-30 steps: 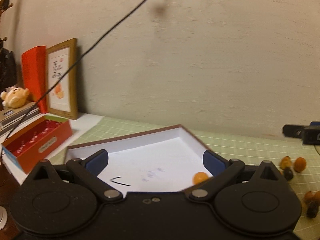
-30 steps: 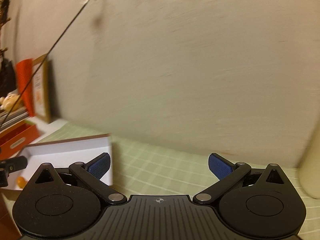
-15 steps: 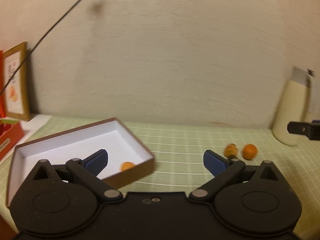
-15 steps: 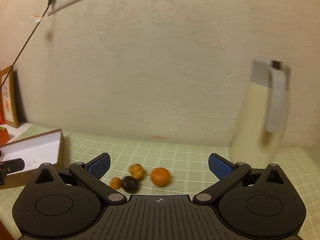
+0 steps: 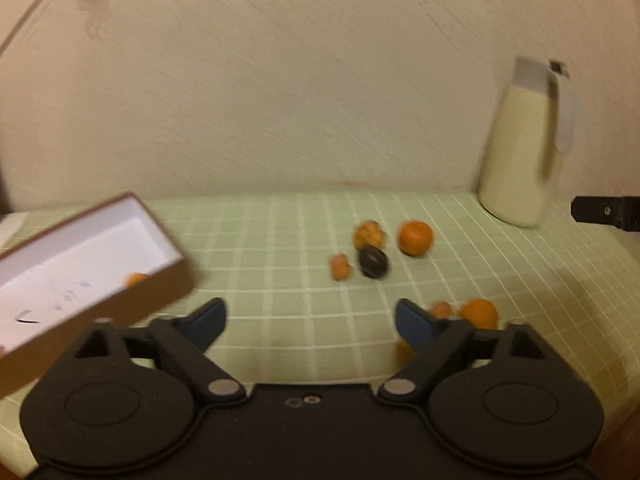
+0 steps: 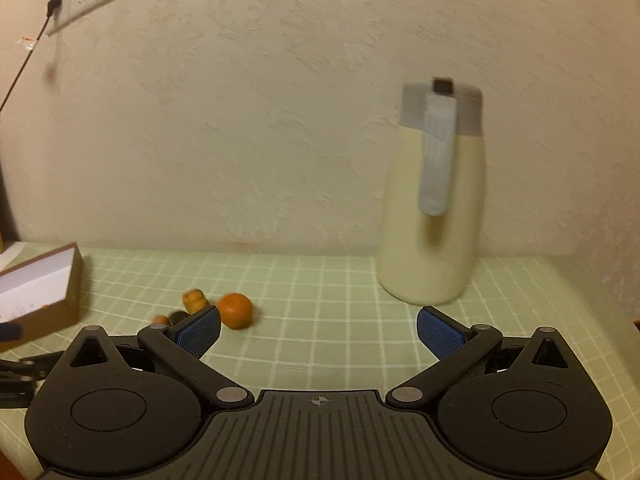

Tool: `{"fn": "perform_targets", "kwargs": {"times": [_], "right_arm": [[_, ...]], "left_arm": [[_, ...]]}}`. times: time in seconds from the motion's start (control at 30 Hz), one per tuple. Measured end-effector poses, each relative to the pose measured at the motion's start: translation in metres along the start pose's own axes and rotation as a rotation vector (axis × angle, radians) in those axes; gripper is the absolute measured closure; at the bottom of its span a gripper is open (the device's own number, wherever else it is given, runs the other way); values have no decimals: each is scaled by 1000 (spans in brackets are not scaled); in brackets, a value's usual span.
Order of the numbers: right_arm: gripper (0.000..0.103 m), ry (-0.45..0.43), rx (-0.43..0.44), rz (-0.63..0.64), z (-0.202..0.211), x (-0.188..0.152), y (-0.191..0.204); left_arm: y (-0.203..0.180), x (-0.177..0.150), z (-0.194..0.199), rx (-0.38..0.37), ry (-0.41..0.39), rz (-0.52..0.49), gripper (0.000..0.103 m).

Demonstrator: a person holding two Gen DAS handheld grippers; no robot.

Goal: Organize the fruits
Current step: 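Move the left tool back toward the remaining fruits, then close the left tool on the small tan round fruit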

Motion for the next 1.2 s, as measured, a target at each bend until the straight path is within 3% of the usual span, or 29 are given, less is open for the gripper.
{"fn": "perform_targets", "kwargs": {"times": [0.2,0.33,0.4,0.67,0.8,1.2], "right_arm": [[0,48,-39,-11,-3,-10,-21],[0,87,-45,-52,-9,-16,-36],[0,89,-45,-57,-9,-18,-40],[0,103,-47,-75,-11,-21,-51],[0,123,-51,-75,-16,-23,-51],[0,182,-41,-89,-33,-31,-46]], "left_arm": [[-31,-12,-22,-41,71,-33,50],[-44,-16,-31,-47,93,-45,55],[-48,-18,-37,-46,109,-45,63],[-59,-23,-49,-51,135,-50,69],[-60,-25,-56,-59,163,-40,87],[-53,-22,-50,-55,142,-32,87]]}}
Point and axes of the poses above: each gripper's, at about its wrist camera, not at the fingertips, and z roughly against the way its jaws point, y to its left, x to its top, the point moved 2 cm from there along -z, roughly the way its jaws point, and after that the axes turned 1 degree about -z, right-handed, at the moved point
